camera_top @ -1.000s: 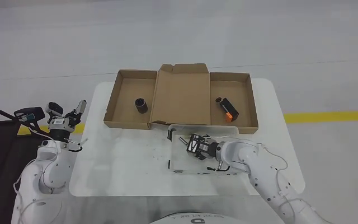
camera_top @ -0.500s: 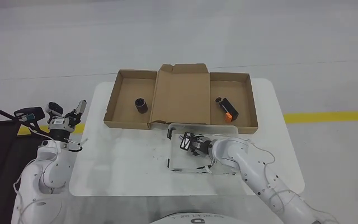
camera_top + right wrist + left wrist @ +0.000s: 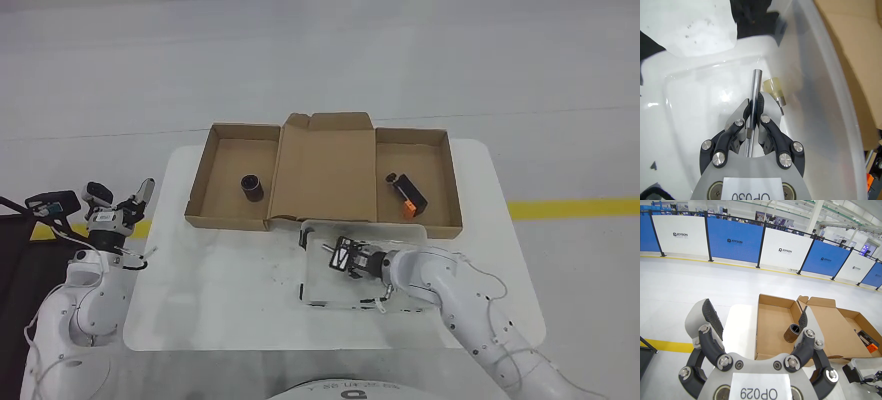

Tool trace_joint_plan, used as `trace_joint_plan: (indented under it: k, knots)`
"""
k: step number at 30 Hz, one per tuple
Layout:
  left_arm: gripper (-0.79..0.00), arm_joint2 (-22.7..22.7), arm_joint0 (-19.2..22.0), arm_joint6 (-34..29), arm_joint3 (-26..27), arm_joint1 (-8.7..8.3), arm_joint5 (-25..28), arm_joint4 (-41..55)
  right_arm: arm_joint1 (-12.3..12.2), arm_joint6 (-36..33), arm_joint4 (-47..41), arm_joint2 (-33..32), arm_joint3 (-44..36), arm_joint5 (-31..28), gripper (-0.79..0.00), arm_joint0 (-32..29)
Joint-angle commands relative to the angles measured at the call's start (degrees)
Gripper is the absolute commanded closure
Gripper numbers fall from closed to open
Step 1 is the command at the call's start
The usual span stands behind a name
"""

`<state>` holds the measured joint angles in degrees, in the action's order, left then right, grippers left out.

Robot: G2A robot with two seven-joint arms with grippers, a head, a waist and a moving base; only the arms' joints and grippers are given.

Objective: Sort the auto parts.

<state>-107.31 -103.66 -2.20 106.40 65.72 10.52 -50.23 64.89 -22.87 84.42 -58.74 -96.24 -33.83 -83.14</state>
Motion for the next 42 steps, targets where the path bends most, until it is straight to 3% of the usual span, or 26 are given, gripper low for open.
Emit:
trace_joint_plan:
  k: [1,4,11,18,24,29,42]
  knots:
    - [-0.785,0.0,0.0,0.0,0.0,0.0,0.0,0.0,-0.3,5.1,0.1,-1.7,1.6,-0.8,0.0,0.8]
    - [-0.785,0.0,0.0,0.0,0.0,0.0,0.0,0.0,-0.4,9.1,0.4,-3.2,5.0,-1.1,0.0,2.8]
    - [-0.785,0.0,0.0,0.0,0.0,0.0,0.0,0.0,0.3,10.5,-3.6,-3.5,13.1,-3.6,0.0,11.7]
    - [-0.785,0.0,0.0,0.0,0.0,0.0,0.0,0.0,1.8,7.9,-6.2,0.4,26.4,-13.6,0.0,26.0]
    - [-0.785,0.0,0.0,0.0,0.0,0.0,0.0,0.0,3.0,10.0,-6.4,3.1,35.8,-19.7,0.0,35.2]
    - [-0.785,0.0,0.0,0.0,0.0,0.0,0.0,0.0,3.5,11.8,-5.6,4.6,39.8,-22.5,0.0,38.7]
    - [-0.785,0.0,0.0,0.0,0.0,0.0,0.0,0.0,3.5,11.8,-5.6,4.6,39.8,-22.5,0.0,38.7]
